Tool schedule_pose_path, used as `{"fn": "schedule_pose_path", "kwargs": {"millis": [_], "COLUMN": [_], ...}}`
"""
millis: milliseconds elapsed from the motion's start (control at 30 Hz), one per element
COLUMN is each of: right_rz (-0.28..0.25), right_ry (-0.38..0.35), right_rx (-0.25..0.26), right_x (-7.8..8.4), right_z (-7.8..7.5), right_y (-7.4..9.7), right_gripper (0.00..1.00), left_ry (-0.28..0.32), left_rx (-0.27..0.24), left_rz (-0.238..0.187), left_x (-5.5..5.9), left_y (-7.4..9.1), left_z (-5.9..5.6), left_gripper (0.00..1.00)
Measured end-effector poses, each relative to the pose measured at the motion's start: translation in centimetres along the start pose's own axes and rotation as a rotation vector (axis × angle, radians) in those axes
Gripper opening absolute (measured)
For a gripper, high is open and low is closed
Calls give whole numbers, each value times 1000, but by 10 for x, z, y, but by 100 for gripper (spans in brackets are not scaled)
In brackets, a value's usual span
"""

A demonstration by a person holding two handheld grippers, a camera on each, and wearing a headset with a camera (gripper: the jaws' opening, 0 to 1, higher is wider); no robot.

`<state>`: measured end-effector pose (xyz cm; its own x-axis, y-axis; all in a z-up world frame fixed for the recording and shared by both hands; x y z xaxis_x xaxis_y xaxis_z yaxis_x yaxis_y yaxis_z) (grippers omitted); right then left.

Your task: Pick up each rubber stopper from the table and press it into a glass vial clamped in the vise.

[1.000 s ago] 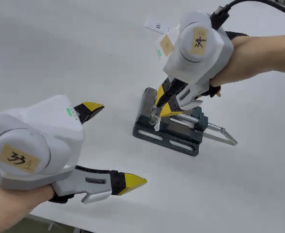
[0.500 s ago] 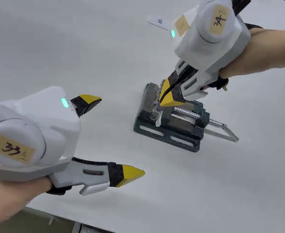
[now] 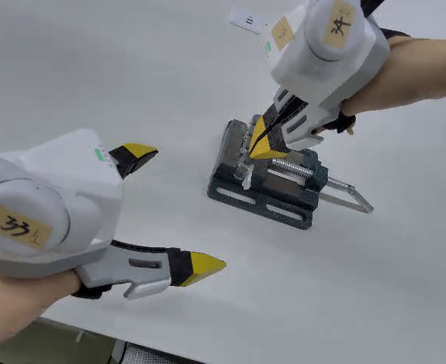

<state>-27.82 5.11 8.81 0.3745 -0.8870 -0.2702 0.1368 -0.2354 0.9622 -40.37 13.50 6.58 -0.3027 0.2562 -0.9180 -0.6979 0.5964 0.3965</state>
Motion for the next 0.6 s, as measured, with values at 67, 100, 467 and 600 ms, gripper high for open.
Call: {"fn": "schedule_pose_path", "kwargs": {"millis": [67,100,467,600], "right_rz": [7,10,20,54], "right_ry": [-3,-12,-9,-14], "right_rx": [2,5,24,19], "right_x": [-2,-2,-1,-4], "right_z": [1,1,1,-1], "right_y": [0,0,-3,-3], "right_gripper": [0,0,0,0], "left_ry": [4,5,19,24], "left_rx": [2,3,3,2], "left_rz": [1,1,1,-2], "left_x": [1,1,3,3], "left_y": [-1,-1,-3,-4], "left_z": [-1,-2,-3,-4], "left_gripper": [90,90,89,88]}}
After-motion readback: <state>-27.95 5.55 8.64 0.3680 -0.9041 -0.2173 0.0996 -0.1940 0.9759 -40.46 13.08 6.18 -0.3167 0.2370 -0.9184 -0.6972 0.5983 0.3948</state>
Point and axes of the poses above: the centre of the closed fingertips' face, and the gripper's own axes: y roughly backward along the fingers, z roughly to its left, x roughly out of its underside, the point moved 6 cm from there along y, roughly backward along the fingers, and after that the axes turned 5 degrees about -y, right-handed, at the moved point
